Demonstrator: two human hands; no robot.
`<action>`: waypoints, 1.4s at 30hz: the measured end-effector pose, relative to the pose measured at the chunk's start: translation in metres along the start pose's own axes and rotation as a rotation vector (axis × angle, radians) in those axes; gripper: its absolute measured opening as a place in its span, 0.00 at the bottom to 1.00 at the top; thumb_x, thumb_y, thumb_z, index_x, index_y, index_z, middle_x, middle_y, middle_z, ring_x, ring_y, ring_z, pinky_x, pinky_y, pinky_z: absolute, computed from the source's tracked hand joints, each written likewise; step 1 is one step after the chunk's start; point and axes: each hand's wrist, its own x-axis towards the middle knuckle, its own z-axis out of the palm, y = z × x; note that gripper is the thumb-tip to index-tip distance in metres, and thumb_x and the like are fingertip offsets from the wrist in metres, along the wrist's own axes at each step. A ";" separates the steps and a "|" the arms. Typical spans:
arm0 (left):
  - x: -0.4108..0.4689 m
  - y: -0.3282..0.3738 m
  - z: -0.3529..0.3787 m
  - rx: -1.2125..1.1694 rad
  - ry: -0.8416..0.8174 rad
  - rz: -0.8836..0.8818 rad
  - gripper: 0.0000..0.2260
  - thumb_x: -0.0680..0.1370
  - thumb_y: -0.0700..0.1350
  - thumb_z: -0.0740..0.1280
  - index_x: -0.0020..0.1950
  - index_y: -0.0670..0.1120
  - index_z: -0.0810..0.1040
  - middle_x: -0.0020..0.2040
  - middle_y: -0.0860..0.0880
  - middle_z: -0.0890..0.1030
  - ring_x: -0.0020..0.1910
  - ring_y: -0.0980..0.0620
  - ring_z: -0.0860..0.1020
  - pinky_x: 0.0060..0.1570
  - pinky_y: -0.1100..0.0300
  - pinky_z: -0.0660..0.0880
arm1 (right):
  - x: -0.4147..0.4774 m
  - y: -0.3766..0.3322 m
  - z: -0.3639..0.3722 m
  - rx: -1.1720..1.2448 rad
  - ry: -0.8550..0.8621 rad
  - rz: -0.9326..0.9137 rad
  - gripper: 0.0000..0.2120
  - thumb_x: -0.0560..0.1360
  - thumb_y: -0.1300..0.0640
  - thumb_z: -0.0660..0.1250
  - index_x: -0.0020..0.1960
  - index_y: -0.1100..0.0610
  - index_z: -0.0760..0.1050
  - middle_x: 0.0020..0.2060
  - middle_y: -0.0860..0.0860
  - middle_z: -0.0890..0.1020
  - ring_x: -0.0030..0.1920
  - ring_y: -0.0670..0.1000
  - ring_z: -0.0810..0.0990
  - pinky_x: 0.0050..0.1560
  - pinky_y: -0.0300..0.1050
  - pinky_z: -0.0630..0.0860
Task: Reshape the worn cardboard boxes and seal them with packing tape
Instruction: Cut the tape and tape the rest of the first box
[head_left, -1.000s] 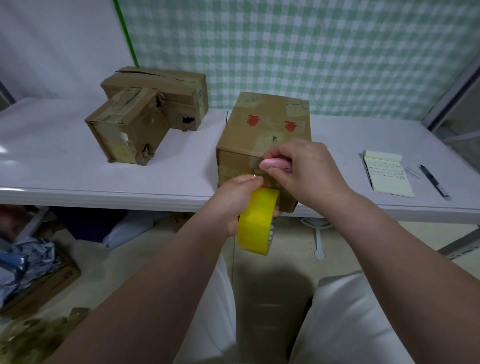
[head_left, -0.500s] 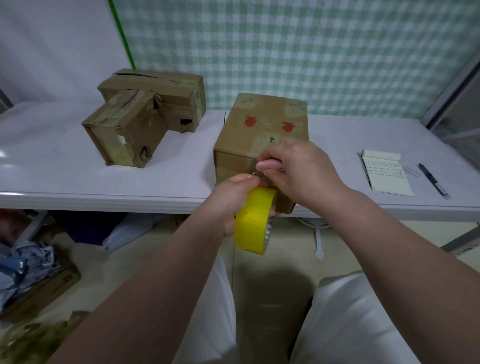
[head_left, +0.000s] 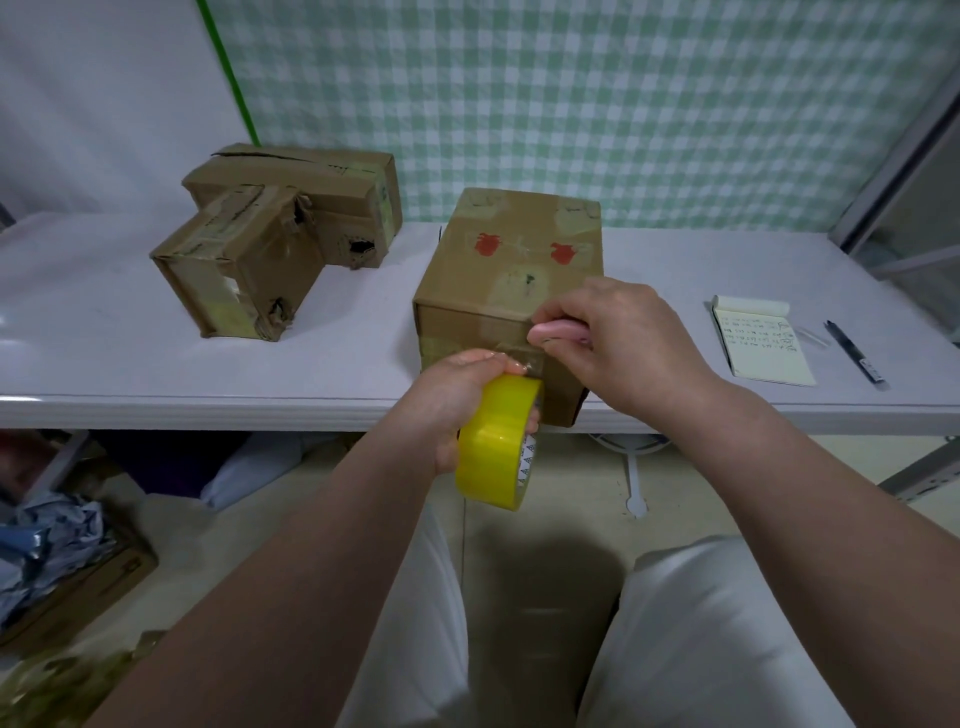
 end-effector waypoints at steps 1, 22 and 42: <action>-0.001 0.000 0.000 0.000 -0.001 -0.003 0.10 0.76 0.40 0.67 0.56 0.40 0.75 0.33 0.38 0.80 0.29 0.44 0.79 0.37 0.51 0.79 | 0.000 0.001 0.000 0.000 0.003 0.000 0.09 0.76 0.50 0.66 0.54 0.50 0.81 0.47 0.48 0.79 0.48 0.50 0.76 0.46 0.47 0.74; -0.004 -0.001 0.002 0.043 0.021 0.020 0.04 0.78 0.41 0.65 0.50 0.41 0.75 0.28 0.44 0.80 0.25 0.48 0.79 0.29 0.56 0.79 | 0.001 0.001 -0.003 0.085 0.081 -0.014 0.06 0.75 0.49 0.68 0.49 0.50 0.81 0.44 0.46 0.80 0.45 0.48 0.77 0.45 0.46 0.75; -0.006 -0.001 -0.003 0.020 -0.001 0.033 0.03 0.78 0.40 0.65 0.49 0.40 0.76 0.34 0.38 0.79 0.30 0.43 0.78 0.36 0.53 0.78 | 0.005 -0.008 0.003 -0.060 0.011 -0.078 0.08 0.78 0.51 0.64 0.51 0.51 0.82 0.41 0.45 0.74 0.43 0.49 0.74 0.40 0.44 0.68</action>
